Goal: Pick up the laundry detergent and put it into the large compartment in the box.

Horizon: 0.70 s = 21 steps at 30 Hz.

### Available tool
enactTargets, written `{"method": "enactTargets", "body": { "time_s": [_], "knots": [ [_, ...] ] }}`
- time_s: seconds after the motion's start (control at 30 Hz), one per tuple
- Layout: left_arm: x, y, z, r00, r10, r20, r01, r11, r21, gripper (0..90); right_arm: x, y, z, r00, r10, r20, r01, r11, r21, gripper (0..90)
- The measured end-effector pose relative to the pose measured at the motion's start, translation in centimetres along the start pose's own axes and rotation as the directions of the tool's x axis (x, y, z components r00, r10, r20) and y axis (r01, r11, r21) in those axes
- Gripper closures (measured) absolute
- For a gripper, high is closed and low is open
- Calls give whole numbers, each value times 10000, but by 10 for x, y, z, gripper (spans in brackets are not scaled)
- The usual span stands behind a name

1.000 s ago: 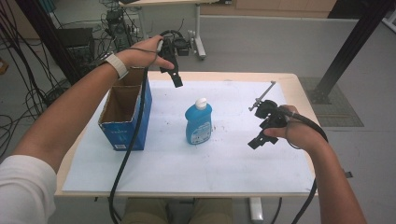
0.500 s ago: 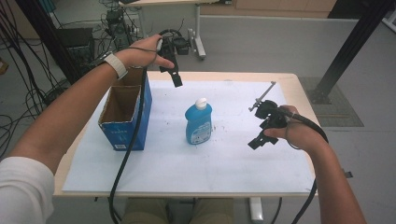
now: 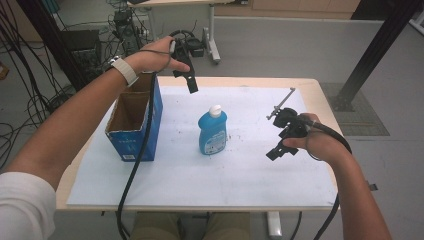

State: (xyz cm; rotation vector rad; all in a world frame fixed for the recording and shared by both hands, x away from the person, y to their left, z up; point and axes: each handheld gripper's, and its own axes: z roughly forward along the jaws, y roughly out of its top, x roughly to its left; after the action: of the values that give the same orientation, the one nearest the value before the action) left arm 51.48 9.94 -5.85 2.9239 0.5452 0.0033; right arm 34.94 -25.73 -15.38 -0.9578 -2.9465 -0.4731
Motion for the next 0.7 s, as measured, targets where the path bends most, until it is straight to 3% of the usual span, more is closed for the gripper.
{"method": "enactTargets", "body": {
  "time_s": [0.17,0.37,0.7],
  "knots": [
    [-6,2,-2,9996,-291,-38,291,9996,1,80,1,-1,1,10000,42,4,-42,10000,10,85],
    [-9,-2,-5,9983,-578,123,582,9978,-332,80,2,-2,-1,10000,42,58,-42,10000,-3,85],
    [-15,-1,-4,9936,-972,569,990,9947,-280,84,3,-4,-1,9999,53,87,-53,10000,-22,85]
  ]
}}
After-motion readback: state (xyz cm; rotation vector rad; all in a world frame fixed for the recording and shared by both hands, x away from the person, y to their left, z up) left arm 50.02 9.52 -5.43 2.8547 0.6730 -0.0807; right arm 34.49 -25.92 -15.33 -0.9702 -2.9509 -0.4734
